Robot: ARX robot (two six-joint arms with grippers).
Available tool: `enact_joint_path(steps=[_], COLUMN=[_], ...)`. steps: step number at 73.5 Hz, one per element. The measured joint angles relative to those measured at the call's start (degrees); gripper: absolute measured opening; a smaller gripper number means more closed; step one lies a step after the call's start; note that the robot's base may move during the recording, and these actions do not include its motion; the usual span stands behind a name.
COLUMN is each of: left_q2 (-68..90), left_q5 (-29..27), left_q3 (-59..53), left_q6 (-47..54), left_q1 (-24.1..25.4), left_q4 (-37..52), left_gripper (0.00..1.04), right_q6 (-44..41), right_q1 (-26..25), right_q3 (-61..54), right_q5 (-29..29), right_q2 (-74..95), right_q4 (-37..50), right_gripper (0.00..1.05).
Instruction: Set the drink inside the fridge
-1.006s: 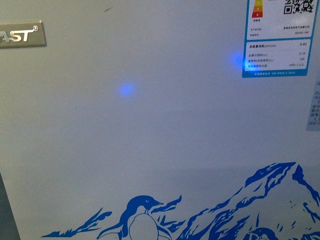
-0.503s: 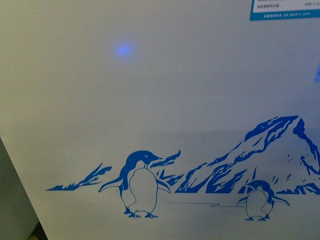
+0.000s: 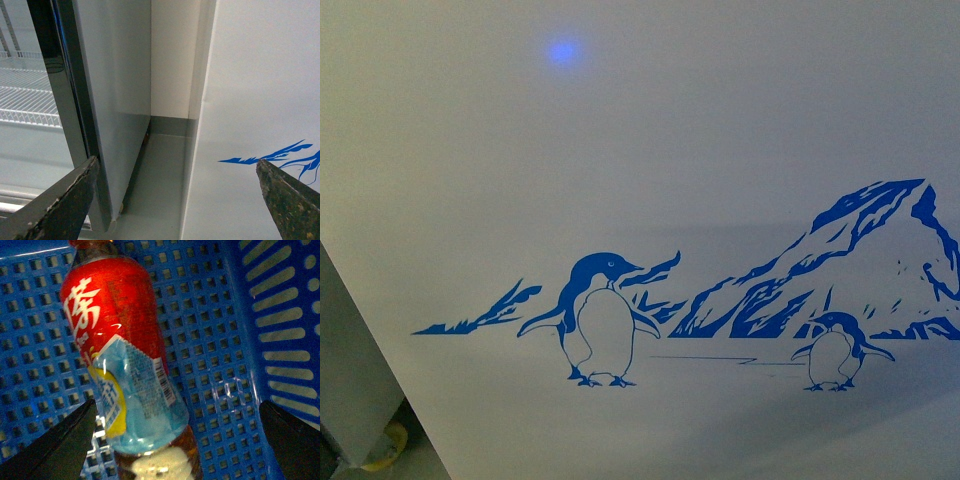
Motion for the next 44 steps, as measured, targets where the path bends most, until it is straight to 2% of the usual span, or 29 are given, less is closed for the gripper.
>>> enact_joint_path(steps=[15, 44], left_q2=[0.0, 0.0], left_q5=[0.0, 0.0], left_q3=[0.0, 0.0], left_q6=[0.0, 0.0], left_q1=[0.0, 0.0], left_q4=[0.0, 0.0], left_gripper=[0.97, 0.97], right_q6=[0.2, 1.8], right_q1=[-0.3, 2.4], right_q3=[6.6, 16.2], right_q5=[-0.9, -0.7], right_q2=[6.0, 13.7], right_q4=[-1.9, -5.5], right_gripper=[0.98, 0.98])
